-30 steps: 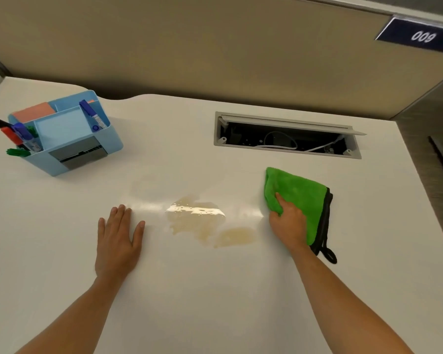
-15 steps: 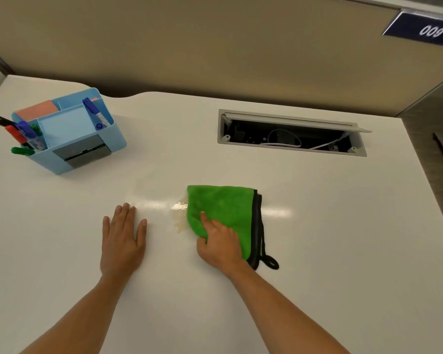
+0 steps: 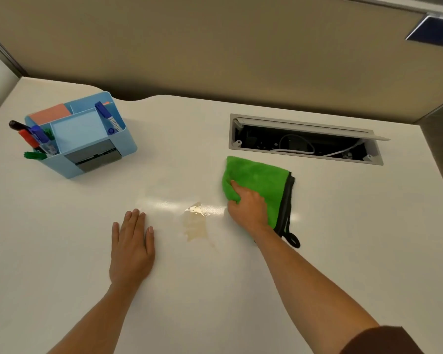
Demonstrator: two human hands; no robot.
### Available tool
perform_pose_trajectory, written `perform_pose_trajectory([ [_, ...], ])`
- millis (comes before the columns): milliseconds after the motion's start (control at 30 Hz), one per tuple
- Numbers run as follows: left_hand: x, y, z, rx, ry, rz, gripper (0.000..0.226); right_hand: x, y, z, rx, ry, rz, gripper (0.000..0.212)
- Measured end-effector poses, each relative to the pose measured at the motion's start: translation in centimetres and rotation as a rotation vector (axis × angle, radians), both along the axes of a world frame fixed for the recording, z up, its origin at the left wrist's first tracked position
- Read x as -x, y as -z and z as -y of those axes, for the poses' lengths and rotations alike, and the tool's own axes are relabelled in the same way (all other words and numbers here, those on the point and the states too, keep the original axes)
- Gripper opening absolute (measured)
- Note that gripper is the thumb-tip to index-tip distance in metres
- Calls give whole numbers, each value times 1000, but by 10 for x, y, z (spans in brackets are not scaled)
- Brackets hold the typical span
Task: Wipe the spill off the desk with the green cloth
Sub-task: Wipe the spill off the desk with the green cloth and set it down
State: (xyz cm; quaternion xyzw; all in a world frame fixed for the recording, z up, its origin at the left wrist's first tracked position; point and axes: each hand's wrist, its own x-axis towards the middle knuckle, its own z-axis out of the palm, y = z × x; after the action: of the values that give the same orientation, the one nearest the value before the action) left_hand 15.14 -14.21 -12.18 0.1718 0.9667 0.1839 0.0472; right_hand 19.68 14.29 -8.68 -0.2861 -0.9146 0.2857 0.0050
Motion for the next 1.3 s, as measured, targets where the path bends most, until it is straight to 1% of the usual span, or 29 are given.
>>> perform_pose_trajectory([
  [167, 1, -1, 0, -8, -6, -7, 56, 0, 5, 53, 23, -401, 62, 66],
  [233, 1, -2, -1, -7, -5, -7, 56, -4, 7, 62, 34, -493, 65, 65],
  [267, 1, -2, -1, -7, -3, -6, 57, -4, 7, 59, 40, -499, 62, 64],
  [367, 1, -3, 0, -13, -8, -2, 57, 9, 3, 37, 32, -407, 53, 61],
  [500, 1, -3, 0, -15, -5, 6, 58, 40, -2, -3, 67, -130, 30, 58],
  [600, 1, -2, 0, -13, -1, 3, 58, 62, 0, -7, 81, -29, 7, 58],
  [667, 2, -2, -1, -14, -4, 0, 57, 74, 1, 4, 64, -45, 15, 60],
  [733, 2, -1, -1, -16, -7, -3, 56, 83, 1, 22, 59, -112, 29, 62],
  [900, 2, -3, -2, -16, -11, -13, 56, 84, 2, 72, 39, -451, 88, 60],
  [967, 3, -3, -2, -21, -14, -16, 56, 82, 2, 75, 36, -501, 90, 58],
  [1100, 2, -3, 0, -24, -15, 1, 56, 84, -2, 49, 63, -446, 90, 57],
  [1300, 2, -3, 0, -8, -11, 18, 58, 58, -1, -31, 7, -73, 15, 54],
])
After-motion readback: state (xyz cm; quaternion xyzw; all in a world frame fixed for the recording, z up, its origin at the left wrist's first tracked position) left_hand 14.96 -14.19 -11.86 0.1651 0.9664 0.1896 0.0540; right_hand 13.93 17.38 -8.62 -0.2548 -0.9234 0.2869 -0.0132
